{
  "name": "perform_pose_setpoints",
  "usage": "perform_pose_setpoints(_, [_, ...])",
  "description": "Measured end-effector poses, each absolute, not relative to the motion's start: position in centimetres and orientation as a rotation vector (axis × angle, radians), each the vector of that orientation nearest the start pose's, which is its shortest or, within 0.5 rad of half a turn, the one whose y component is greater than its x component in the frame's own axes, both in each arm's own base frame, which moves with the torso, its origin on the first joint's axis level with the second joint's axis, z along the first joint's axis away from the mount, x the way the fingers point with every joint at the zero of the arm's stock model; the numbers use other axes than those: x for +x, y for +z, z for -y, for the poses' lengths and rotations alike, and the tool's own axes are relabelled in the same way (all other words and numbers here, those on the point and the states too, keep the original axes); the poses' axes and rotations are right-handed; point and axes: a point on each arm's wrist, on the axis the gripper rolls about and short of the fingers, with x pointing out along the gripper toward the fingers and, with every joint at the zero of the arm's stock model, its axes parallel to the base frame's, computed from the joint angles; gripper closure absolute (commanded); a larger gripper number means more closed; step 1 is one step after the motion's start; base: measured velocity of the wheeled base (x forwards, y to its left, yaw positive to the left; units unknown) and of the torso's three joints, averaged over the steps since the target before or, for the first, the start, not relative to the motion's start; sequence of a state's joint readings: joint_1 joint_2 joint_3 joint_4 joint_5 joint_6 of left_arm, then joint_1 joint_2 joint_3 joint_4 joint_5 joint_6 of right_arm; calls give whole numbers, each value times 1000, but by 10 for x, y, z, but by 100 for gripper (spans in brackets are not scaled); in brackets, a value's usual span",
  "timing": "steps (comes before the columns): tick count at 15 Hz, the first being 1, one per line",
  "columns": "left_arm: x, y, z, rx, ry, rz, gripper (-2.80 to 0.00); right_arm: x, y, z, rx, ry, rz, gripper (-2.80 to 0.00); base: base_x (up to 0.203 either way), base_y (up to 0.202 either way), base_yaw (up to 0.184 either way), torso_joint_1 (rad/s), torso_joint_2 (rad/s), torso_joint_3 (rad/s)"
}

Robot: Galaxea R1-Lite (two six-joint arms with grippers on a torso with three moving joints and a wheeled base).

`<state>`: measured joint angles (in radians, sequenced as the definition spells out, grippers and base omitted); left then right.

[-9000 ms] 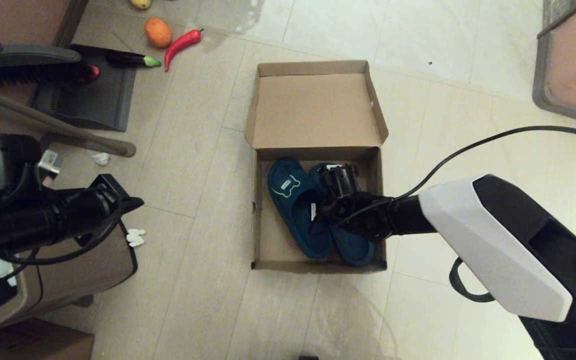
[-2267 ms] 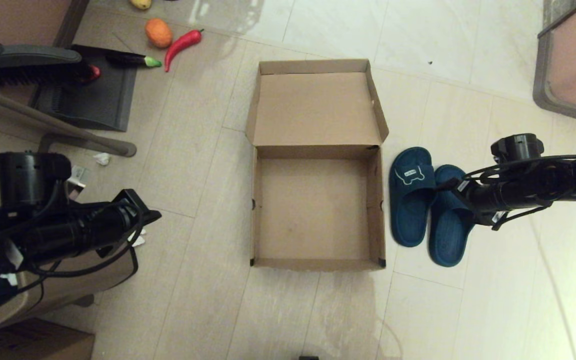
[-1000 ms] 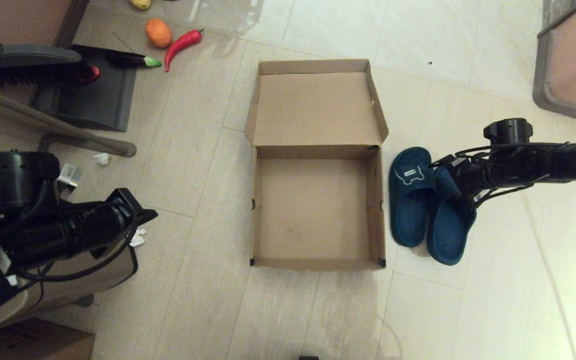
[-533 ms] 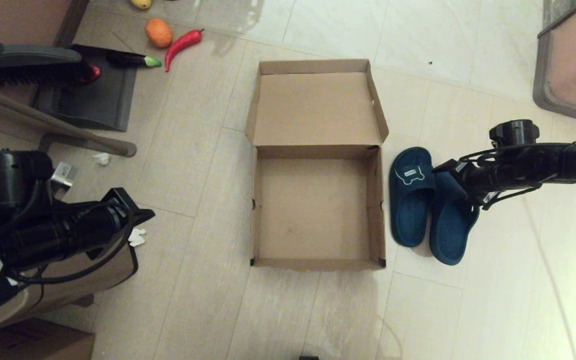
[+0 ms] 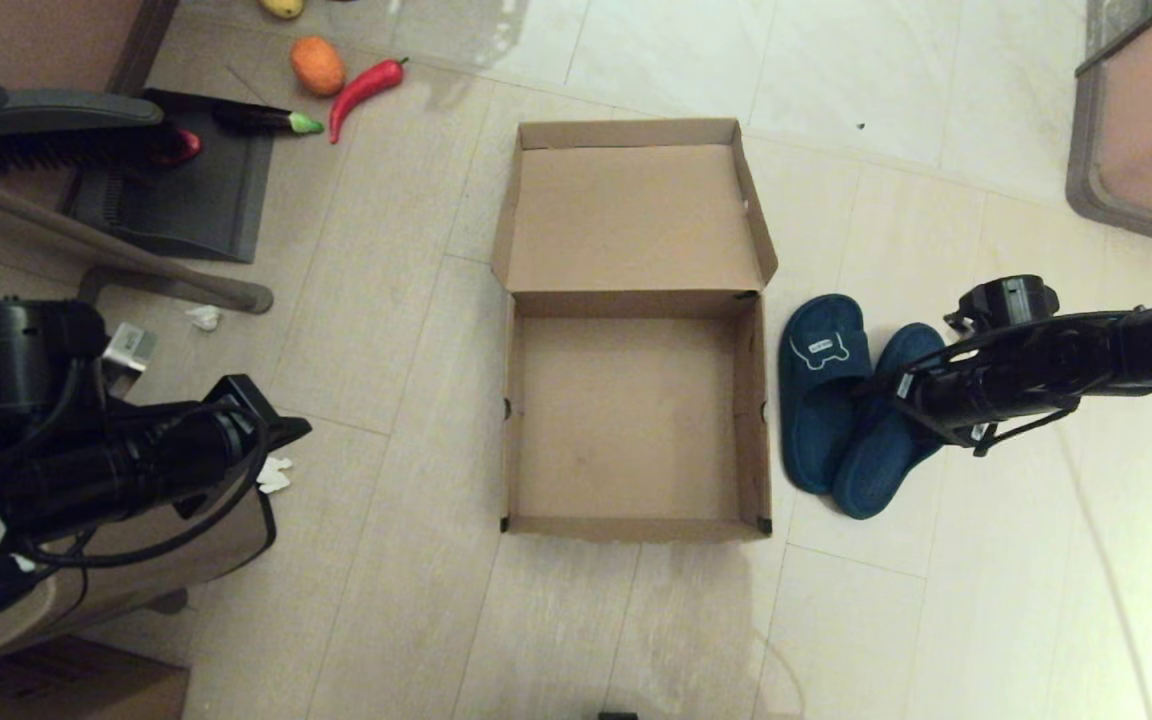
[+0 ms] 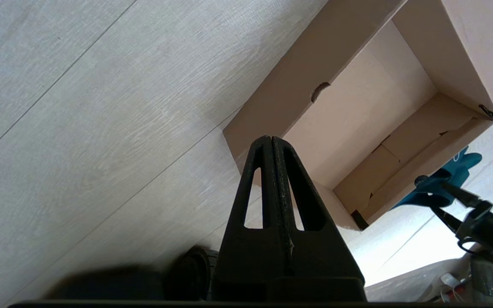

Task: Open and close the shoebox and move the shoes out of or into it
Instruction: Put the shoes into the shoe box

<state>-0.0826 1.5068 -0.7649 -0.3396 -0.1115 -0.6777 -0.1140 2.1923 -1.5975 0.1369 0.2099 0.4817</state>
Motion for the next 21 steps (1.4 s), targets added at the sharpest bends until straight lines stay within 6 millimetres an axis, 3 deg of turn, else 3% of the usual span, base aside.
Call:
perform_pose_setpoints(6, [254,196,24,-672,-47,-455,0,443,122,13,291,-116,-585,-280,0,0,0,0,0,0])
perform_pose_setpoints(9, [253,195,23,-672,-45,-460,0,454,113,4,240,-154,-483,-280,0,0,0,0,0,0])
perform_pose_setpoints(21, [255,192,24,-672,-42,-470,0,470,96,5,215,-228,-299,-280,0,0,0,0,0,0])
